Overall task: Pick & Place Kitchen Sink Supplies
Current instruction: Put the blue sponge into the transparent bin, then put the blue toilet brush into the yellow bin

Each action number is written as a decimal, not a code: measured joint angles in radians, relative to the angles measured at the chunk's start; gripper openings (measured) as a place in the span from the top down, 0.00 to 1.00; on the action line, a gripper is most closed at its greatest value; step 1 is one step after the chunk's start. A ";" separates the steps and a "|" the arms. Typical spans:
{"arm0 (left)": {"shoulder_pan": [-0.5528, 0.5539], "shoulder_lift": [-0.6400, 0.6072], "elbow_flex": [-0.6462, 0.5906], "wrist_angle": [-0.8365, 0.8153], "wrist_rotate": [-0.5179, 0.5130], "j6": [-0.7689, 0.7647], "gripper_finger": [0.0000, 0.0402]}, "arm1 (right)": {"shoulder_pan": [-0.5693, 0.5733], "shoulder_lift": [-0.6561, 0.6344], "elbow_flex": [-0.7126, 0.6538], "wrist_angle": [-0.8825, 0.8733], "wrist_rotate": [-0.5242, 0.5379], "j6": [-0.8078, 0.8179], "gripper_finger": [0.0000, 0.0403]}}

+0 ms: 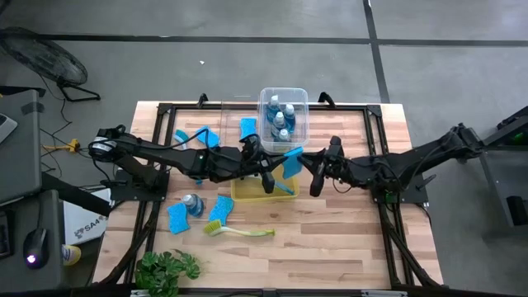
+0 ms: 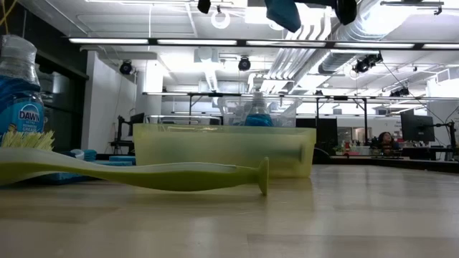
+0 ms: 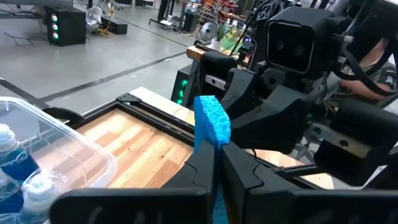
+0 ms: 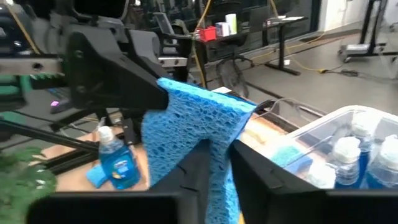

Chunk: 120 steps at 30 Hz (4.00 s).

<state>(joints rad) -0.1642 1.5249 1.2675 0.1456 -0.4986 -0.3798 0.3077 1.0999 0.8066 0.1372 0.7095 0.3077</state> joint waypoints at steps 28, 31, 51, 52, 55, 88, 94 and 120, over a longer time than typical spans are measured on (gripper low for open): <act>0.325 -0.243 -0.001 -0.642 0.196 -0.131 1.00 | 0.001 -0.198 0.000 -0.294 -0.119 0.215 0.46; 0.394 -0.243 -0.001 -0.685 0.248 -0.133 1.00 | 0.001 -0.198 0.000 -0.312 -0.121 0.227 0.46; 0.879 -0.067 -0.001 -0.708 0.727 -0.096 1.00 | 0.001 -0.198 0.000 -0.352 -0.115 0.278 0.46; 0.889 -0.051 -0.001 -0.697 0.745 -0.095 1.00 | 0.001 -0.198 0.000 -0.353 -0.115 0.280 0.46; 0.906 -0.003 -0.001 -0.649 0.785 -0.100 1.00 | 0.001 -0.198 0.000 -0.357 -0.112 0.296 0.46; 0.924 0.235 -0.002 -0.552 0.779 -0.217 0.97 | 0.000 -0.197 0.000 -0.389 -0.111 0.374 0.46; 0.924 0.235 -0.002 -0.566 0.777 -0.228 0.85 | 0.000 -0.197 0.000 -0.389 -0.111 0.374 0.46; 0.924 0.160 -0.001 -0.610 0.758 -0.208 0.63 | 0.001 -0.197 0.000 -0.412 -0.118 0.407 0.46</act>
<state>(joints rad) 0.7601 1.6847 1.2667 -0.4644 0.2598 -0.5874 0.3084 0.9028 0.8070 -0.2745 0.5915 0.7151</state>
